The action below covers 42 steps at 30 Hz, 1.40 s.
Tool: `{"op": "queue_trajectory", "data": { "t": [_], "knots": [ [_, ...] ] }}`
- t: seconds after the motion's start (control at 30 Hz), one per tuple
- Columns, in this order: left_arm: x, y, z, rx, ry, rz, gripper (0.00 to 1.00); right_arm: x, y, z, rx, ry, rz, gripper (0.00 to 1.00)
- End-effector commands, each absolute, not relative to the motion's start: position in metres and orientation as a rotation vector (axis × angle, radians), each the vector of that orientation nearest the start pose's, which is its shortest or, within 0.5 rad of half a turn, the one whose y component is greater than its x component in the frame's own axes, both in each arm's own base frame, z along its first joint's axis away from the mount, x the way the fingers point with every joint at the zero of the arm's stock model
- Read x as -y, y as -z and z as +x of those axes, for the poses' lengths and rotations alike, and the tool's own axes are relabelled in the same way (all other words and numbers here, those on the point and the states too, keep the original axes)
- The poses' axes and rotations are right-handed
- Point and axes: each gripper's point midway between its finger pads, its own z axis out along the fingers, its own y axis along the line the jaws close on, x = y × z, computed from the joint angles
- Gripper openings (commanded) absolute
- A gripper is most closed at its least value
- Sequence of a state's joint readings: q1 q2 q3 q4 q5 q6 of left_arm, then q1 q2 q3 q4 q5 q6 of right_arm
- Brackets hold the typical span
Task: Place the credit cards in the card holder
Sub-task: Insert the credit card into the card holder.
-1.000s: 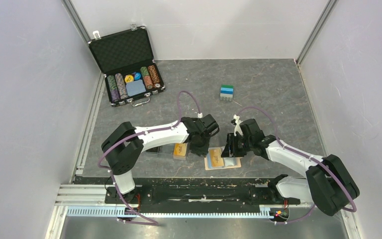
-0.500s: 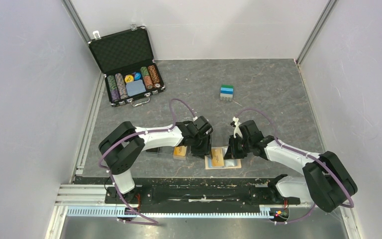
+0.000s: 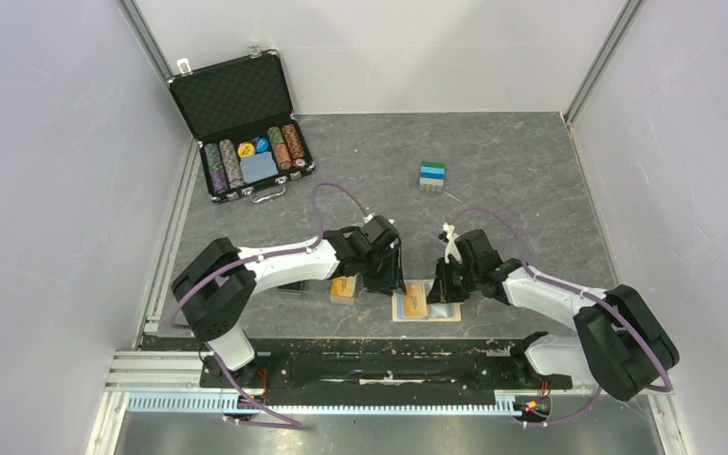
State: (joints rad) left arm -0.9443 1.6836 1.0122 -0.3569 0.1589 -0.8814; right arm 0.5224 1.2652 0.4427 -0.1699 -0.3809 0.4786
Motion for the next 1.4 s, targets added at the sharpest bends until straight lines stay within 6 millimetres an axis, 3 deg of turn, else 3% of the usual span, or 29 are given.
{"op": "queue_trajectory", "data": {
  "t": [0.0,0.7,0.97,1.17,1.37],
  "knots": [
    [0.352,-0.075,0.181,-2.764,0.843,0.097,0.44,-0.193,-0.009,0.172,-2.680,-0.824,-0.219,0.00],
    [0.366,-0.032,0.175,-2.843,0.871,0.090,0.43,-0.192,-0.007,0.168,-2.691,-0.828,-0.227,0.00],
    [0.366,-0.040,0.177,-2.823,0.848,0.102,0.37,-0.193,-0.006,0.168,-2.695,-0.828,-0.227,0.00],
    [0.349,-0.045,0.180,-2.830,0.620,0.157,0.48,-0.192,-0.005,0.168,-2.697,-0.827,-0.228,0.00],
    [0.361,-0.052,0.179,-2.803,0.693,0.169,0.42,-0.192,-0.005,0.168,-2.698,-0.827,-0.233,0.00]
  ]
}}
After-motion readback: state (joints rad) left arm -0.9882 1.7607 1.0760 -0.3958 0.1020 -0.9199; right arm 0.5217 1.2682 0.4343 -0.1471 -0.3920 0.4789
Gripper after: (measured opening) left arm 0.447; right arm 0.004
